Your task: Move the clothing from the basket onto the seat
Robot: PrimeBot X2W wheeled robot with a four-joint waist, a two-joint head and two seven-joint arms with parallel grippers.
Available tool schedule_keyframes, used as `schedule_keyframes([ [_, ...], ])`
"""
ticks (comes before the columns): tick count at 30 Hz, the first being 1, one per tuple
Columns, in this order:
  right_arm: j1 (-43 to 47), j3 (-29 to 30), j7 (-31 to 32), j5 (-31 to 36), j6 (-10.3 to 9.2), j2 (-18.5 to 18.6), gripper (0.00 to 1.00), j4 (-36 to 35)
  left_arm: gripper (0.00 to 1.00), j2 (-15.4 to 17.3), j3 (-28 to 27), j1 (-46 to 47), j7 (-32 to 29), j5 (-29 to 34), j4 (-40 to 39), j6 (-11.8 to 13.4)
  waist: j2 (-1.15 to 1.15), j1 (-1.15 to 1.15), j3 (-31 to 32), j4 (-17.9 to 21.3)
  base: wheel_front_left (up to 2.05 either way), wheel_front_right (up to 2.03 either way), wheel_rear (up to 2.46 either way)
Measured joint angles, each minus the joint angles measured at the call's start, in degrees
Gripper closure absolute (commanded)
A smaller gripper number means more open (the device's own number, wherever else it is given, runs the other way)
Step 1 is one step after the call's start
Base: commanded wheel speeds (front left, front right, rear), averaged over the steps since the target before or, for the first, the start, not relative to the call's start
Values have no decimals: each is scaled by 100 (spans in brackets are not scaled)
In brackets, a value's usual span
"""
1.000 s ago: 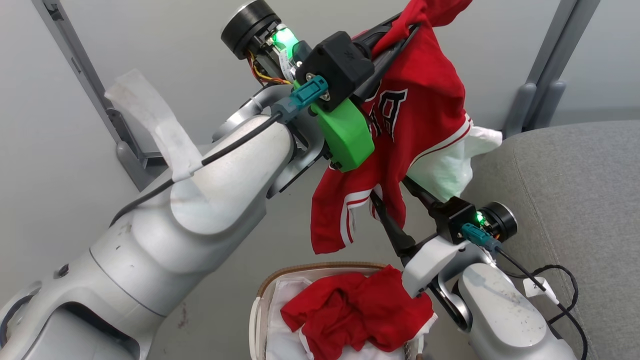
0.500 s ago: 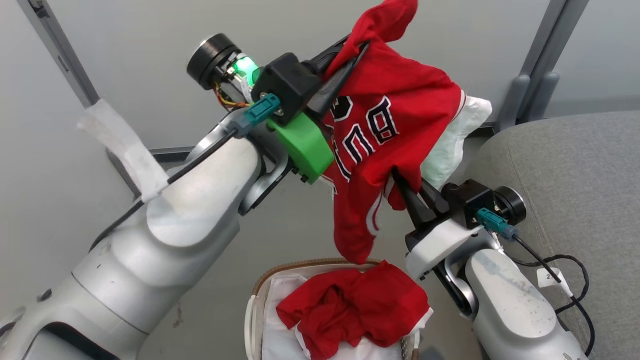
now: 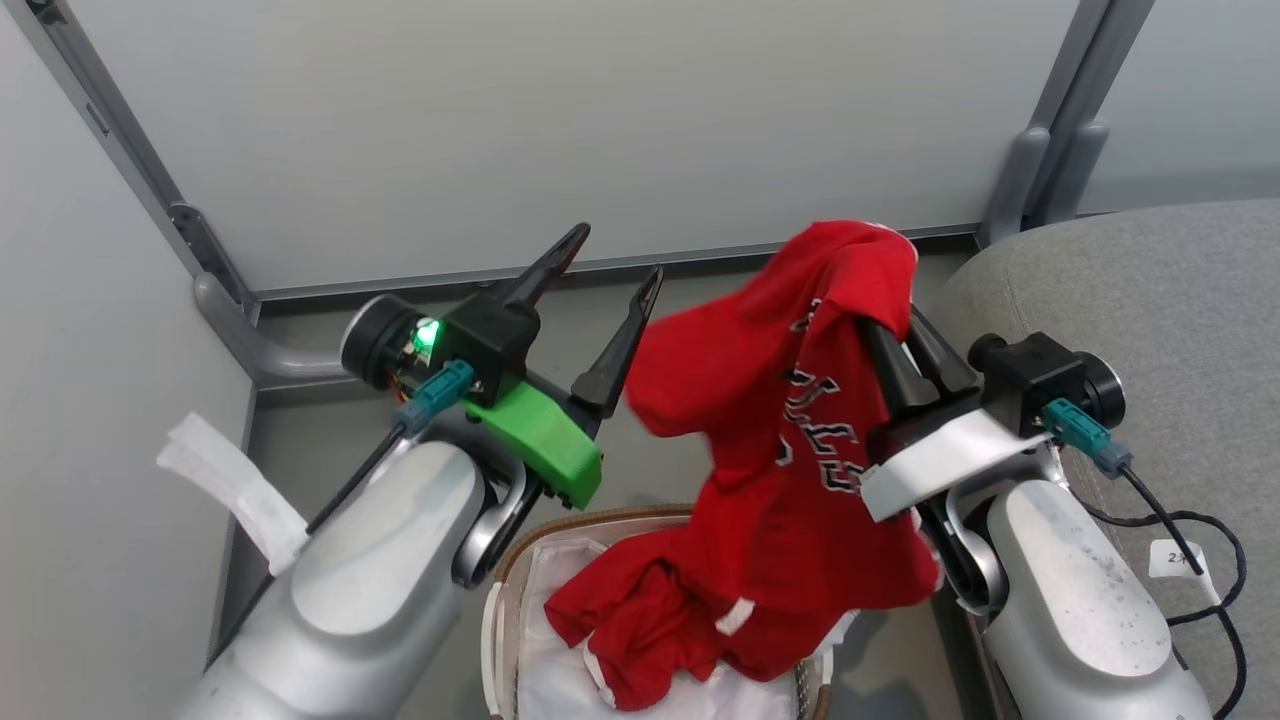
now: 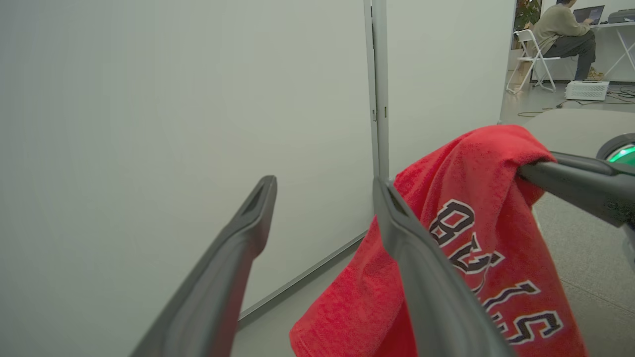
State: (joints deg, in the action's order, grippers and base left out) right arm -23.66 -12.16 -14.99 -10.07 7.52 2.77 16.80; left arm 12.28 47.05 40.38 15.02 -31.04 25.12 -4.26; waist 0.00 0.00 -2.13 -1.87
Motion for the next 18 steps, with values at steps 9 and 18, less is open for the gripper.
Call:
schedule_keyframes([
  [9,210,361,-1,49,0,0,100,-304,0,-276,-666,-1293,1,301,-94,-131,0,0,-112,53,0,0,0],
  [18,309,505,0,55,0,0,100,-412,0,-563,-1047,-1987,1,610,-70,-279,0,0,-197,128,0,0,0],
])
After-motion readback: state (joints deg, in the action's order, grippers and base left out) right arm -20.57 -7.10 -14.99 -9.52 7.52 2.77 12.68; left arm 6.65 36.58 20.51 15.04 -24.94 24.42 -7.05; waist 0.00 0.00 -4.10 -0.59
